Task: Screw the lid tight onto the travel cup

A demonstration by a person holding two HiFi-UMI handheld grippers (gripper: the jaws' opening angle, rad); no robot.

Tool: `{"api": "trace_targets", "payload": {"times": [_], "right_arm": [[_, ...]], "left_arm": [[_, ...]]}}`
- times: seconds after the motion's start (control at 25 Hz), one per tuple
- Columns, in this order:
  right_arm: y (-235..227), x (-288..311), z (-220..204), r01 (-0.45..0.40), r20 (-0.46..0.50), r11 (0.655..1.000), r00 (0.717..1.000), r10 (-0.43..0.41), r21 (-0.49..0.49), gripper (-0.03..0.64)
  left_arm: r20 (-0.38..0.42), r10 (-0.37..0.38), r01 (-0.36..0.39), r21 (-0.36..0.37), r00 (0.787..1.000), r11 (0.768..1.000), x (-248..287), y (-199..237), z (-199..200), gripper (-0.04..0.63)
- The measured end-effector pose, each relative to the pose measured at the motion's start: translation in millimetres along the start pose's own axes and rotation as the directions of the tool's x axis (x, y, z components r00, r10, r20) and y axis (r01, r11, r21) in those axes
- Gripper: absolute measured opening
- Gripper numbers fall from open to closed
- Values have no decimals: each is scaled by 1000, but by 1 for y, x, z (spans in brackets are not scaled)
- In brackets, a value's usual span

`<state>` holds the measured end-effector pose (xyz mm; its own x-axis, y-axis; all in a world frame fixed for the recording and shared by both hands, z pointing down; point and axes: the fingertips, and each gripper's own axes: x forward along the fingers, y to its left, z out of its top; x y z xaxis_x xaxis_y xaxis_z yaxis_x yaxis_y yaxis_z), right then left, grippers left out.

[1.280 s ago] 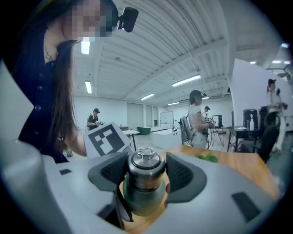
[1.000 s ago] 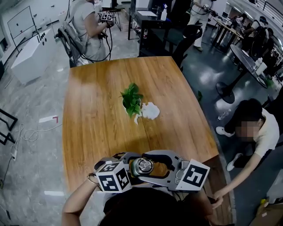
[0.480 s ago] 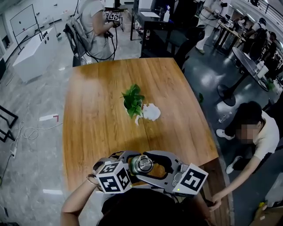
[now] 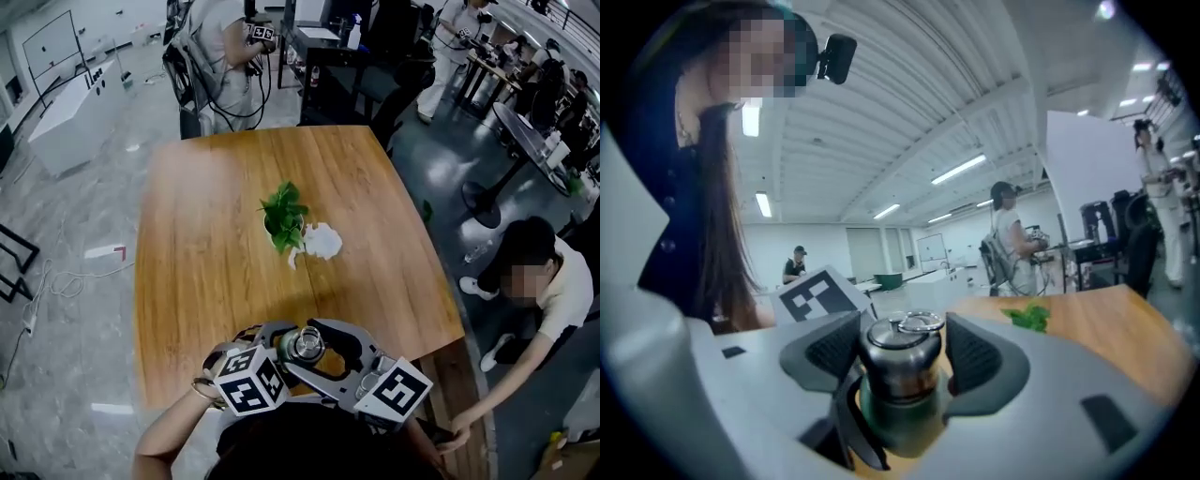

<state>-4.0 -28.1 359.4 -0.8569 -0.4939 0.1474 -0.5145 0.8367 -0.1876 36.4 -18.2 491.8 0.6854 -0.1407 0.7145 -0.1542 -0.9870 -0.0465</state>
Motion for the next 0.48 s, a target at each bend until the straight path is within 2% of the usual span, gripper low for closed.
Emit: {"api": "trace_targets", "payload": {"times": [0.12,0.2,0.24,0.32,0.4,0.48], "right_arm": [[20,-6,-9,-174,-102,984,980,169,-39,273],[24,-6,-13,-205,-136,975,972,192,-89,273],[21,-4,-13,-178,-130,978,978,164,-108,273],[7,1,-10,-58,-85,992,995,49,-109,273],[-6,5,-6,61,-35,995,997,-64,-81,273],[-6,6,-2,78,-5,995,997,-78,-64,273]], "left_arm": [[-27,-144,146,147,989,978,-5,-22,-5,391],[-48,-163,169,169,985,971,-4,-25,-7,391],[-46,-142,147,151,989,977,-3,-21,-7,391],[-31,-49,51,69,998,996,1,-6,-5,390],[-30,59,-59,-16,998,998,3,9,-5,391],[-18,88,-89,-39,996,995,3,11,-3,391]]}}
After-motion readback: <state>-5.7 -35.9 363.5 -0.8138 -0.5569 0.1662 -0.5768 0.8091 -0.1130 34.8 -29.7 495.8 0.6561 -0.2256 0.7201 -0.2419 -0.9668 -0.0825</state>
